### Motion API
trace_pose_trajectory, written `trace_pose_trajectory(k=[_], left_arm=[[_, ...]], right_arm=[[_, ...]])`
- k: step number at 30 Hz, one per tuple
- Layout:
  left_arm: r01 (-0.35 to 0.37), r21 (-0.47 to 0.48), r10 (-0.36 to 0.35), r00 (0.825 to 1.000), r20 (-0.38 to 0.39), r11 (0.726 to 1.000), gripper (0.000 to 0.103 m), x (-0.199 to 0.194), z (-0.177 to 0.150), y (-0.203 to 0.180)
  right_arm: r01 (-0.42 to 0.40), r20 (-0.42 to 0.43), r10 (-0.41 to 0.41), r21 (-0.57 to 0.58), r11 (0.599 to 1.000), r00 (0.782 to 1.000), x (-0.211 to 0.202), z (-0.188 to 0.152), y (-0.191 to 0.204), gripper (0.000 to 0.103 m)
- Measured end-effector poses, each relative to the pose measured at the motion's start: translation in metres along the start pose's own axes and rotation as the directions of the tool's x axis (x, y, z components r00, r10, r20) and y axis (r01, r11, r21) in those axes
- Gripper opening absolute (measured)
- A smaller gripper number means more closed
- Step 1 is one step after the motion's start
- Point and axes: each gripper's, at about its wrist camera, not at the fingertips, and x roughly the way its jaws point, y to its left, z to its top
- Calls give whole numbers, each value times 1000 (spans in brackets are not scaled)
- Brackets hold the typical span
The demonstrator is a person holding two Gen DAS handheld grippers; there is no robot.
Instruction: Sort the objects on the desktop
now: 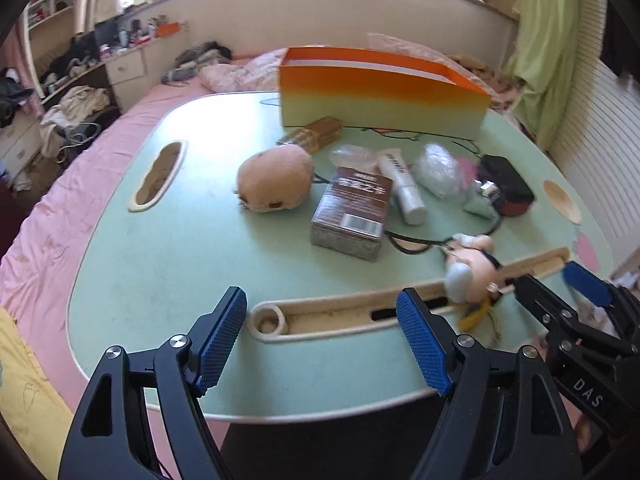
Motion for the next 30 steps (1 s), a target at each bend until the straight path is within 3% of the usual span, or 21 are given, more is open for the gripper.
trace_pose_trajectory(k=[5, 9, 30], left_arm=[[-41, 18, 40, 999, 20, 999, 85, 4, -2, -3], [-68, -10, 69, 997, 28, 998, 93, 5, -4, -2], [-62, 2, 62, 998, 32, 998, 96, 7, -3, 3]], right_arm=[[17, 0, -17, -14, 1000, 1000, 5, 2, -1, 78], [31, -24, -31, -3, 1000, 999, 8, 3, -3, 87], [38, -35, -38, 2, 999, 999, 6, -1, -2, 88]])
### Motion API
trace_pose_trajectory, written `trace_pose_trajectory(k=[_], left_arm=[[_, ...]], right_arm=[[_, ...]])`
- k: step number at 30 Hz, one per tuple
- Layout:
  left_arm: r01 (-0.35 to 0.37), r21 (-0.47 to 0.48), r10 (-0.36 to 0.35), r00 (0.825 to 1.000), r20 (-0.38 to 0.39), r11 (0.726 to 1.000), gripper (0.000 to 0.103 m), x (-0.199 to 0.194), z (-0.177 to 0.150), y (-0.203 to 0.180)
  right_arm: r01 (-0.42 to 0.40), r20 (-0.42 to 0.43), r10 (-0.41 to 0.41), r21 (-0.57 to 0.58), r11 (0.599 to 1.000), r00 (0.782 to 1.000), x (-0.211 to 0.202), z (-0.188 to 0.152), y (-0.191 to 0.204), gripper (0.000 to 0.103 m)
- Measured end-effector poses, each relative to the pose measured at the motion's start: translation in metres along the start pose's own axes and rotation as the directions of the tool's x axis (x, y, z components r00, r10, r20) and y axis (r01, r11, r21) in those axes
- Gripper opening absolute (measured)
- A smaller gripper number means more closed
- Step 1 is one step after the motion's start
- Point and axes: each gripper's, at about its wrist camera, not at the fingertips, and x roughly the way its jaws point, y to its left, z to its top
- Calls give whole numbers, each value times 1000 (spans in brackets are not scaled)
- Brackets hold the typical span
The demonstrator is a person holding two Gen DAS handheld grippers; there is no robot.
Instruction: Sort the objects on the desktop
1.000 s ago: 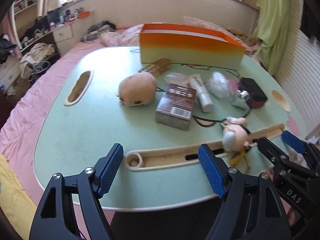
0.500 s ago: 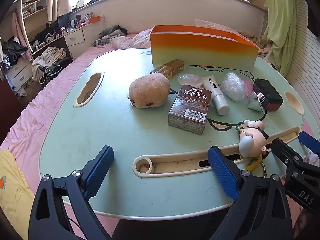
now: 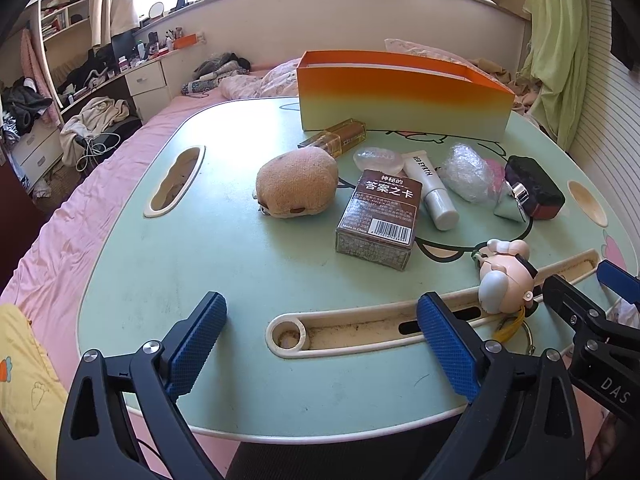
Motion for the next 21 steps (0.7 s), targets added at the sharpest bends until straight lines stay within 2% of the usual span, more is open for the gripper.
trace_pose_trajectory(k=[5, 21], left_arm=[[0, 2, 0, 1000, 3, 1000, 96, 1, 1, -1], [6, 9, -6, 1000, -1, 1000, 96, 3, 1, -5]], right_arm=[[-11, -1, 11, -13, 1000, 1000, 3, 6, -10, 88], [-4, -4, 4, -13, 1000, 1000, 4, 4, -8, 94]])
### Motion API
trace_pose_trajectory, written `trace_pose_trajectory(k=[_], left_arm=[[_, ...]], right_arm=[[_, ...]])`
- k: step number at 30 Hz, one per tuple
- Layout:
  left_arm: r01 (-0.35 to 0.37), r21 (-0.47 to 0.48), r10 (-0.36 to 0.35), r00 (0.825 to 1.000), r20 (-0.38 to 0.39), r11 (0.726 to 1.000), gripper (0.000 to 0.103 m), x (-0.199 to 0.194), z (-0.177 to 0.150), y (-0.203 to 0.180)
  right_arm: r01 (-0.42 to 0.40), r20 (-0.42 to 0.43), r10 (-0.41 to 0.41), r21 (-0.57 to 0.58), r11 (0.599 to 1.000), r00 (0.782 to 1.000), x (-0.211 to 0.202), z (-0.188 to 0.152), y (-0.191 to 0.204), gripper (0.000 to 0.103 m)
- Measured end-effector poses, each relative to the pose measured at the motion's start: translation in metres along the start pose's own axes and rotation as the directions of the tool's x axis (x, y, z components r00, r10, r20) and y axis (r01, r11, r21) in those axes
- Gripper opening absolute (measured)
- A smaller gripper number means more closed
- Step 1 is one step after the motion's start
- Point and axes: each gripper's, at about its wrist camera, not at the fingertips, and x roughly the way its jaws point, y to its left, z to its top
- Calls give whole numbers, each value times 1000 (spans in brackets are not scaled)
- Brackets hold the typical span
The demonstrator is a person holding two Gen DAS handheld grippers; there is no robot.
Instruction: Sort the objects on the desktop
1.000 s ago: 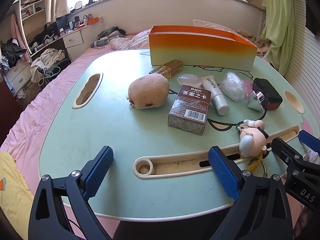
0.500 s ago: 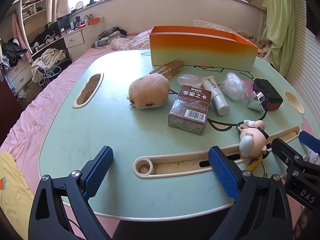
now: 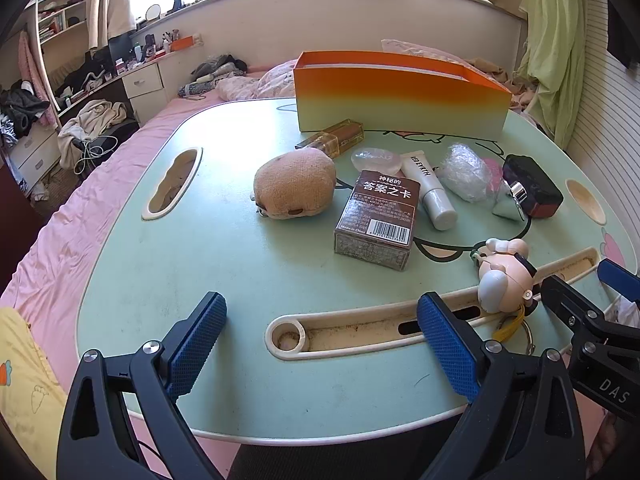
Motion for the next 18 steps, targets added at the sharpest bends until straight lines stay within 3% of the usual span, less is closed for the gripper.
trace_pose_trajectory(k=[13, 18], left_arm=[[28, 9, -27, 999, -18, 1000, 96, 0, 2, 2], [93, -76, -93, 996, 1, 993, 96, -10, 2, 23]], right_arm=[[-3, 1, 3, -5, 1000, 1000, 0, -1, 1, 95], [-4, 12, 4, -5, 1000, 1000, -1, -2, 2, 95]])
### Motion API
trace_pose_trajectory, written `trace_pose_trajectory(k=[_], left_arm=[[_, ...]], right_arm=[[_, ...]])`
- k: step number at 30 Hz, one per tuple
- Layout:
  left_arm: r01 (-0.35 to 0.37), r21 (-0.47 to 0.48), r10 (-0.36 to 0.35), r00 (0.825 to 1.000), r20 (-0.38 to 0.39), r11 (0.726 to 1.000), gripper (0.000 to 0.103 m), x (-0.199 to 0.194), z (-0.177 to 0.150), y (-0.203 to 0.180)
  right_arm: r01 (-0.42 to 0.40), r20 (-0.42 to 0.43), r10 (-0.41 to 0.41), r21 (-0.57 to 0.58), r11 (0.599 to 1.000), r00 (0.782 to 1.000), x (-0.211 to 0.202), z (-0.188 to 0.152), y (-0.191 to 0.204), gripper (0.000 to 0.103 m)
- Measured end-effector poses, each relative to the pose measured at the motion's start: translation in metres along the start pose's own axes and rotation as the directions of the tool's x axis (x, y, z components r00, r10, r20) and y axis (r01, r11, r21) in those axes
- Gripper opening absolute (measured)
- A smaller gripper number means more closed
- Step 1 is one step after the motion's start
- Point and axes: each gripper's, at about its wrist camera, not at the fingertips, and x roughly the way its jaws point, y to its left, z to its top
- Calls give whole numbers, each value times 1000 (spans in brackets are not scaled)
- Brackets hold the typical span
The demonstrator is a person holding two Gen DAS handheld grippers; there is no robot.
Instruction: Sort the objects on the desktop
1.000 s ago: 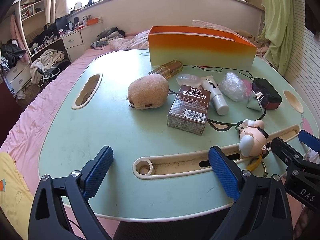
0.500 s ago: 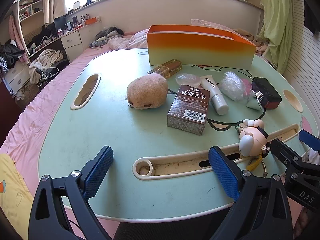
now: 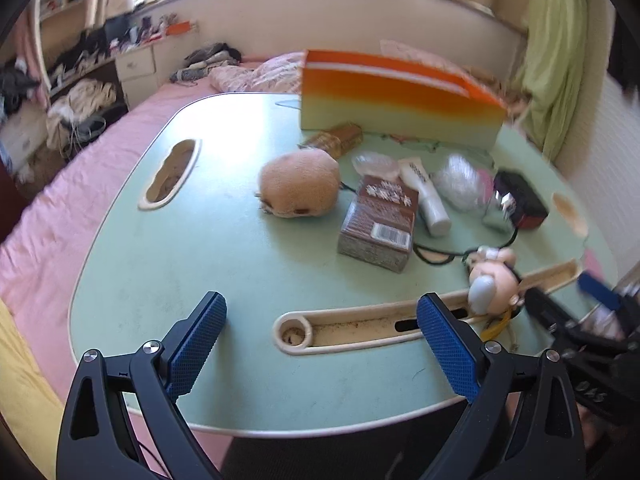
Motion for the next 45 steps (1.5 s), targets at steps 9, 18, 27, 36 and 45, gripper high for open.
trace_pose_trajectory(k=[9, 18, 27, 36, 45], left_arm=[[25, -18, -24, 998, 54, 1000, 96, -7, 21, 28], [57, -19, -56, 997, 49, 998, 96, 15, 63, 34], [40, -20, -41, 998, -49, 999, 71, 53, 67, 24], [44, -34, -44, 999, -1, 998, 52, 50, 60, 31], [15, -4, -15, 1000, 21, 1000, 53, 46, 54, 33]], right_arm=[[3, -1, -3, 3, 1000, 1000, -2, -1, 4, 95], [4, 6, -4, 1, 1000, 1000, -1, -1, 6, 96], [1, 10, -1, -1, 1000, 1000, 0, -1, 4, 98], [-2, 34, 2, -1, 1000, 999, -1, -3, 4, 100], [-32, 115, 31, 10, 999, 993, -5, 0, -2, 86]])
